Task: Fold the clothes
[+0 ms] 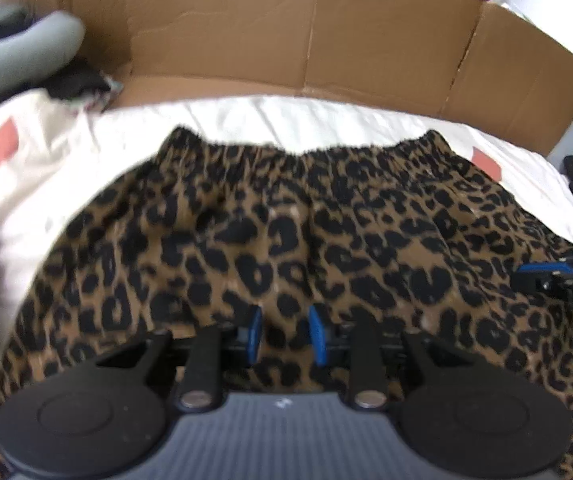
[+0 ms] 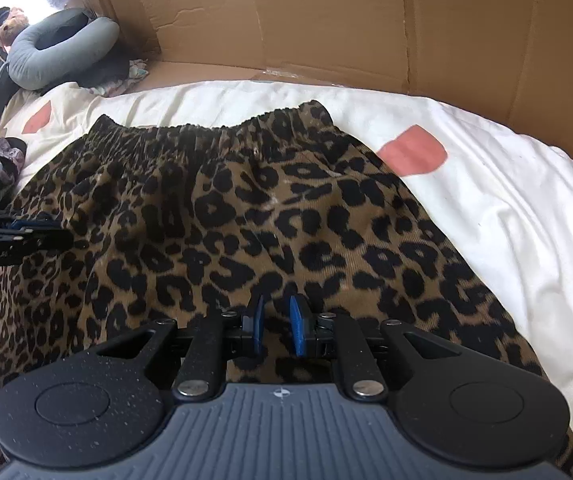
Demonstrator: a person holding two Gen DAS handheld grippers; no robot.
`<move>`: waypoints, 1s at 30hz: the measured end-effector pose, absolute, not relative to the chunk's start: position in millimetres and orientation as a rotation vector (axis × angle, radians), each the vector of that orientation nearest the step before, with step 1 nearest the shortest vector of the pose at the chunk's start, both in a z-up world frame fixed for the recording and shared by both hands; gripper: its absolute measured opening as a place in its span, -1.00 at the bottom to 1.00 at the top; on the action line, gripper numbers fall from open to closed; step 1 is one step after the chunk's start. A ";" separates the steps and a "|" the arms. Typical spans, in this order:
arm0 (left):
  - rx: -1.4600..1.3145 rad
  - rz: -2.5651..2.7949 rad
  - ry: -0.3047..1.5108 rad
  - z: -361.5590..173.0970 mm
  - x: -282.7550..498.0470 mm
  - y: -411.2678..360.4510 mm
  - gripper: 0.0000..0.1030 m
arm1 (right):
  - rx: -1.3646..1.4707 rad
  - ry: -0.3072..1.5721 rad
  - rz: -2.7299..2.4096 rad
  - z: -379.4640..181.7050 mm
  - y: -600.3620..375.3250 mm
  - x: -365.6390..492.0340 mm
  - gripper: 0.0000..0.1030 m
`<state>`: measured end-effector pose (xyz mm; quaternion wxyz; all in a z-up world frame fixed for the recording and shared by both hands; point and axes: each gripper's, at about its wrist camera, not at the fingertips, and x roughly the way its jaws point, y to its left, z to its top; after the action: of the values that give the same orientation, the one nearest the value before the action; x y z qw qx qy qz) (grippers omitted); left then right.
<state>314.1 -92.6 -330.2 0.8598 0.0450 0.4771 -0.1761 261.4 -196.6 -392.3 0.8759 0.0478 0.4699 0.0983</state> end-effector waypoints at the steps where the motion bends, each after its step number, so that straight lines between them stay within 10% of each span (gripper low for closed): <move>1: 0.093 -0.371 1.011 -331.0 311.3 -91.4 -0.44 | 0.103 0.984 0.203 -392.1 -196.6 259.9 -0.57; 10: 0.139 -0.385 1.015 -337.5 280.2 -87.1 -0.33 | 0.080 0.982 0.221 -386.1 -185.6 241.4 -0.22; 30: 0.169 -0.310 1.081 -337.3 239.1 -55.6 0.06 | 0.106 0.951 0.215 -370.7 -192.9 181.5 -0.19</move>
<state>239.1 -55.6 -337.3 0.8426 0.0799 0.5120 -0.1469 181.5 -192.9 -370.7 0.8822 0.0510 0.4566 0.1035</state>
